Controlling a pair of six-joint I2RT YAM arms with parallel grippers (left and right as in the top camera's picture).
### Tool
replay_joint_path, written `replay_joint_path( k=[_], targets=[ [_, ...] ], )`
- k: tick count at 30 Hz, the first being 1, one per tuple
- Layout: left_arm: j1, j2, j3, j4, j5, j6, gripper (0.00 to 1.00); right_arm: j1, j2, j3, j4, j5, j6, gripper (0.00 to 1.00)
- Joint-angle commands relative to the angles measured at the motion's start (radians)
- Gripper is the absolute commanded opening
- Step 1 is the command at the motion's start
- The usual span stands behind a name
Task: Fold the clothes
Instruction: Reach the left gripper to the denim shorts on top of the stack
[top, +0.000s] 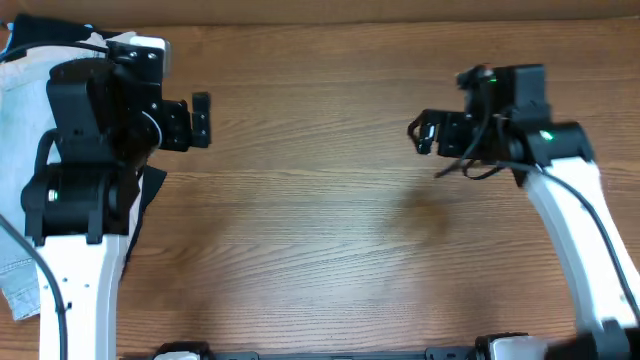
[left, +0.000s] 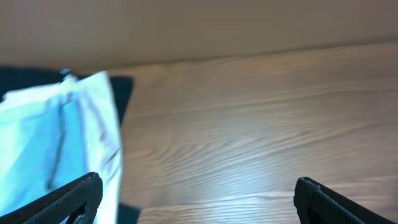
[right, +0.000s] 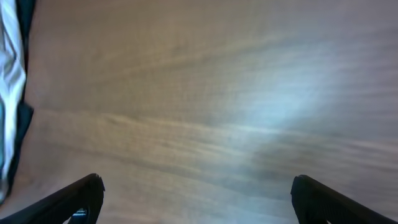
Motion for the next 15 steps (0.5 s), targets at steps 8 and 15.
replay_joint_path(
  k=[8,15],
  targets=[
    [0.384,0.309,0.024,0.163,-0.065,0.024,1.00,0.005,0.061,0.013,-0.016,-0.150,-0.005,1.00],
    [0.460,0.508,0.024,0.217,-0.074,0.047,0.96,0.006,0.061,0.013,-0.021,-0.150,-0.005,0.91]
  ],
)
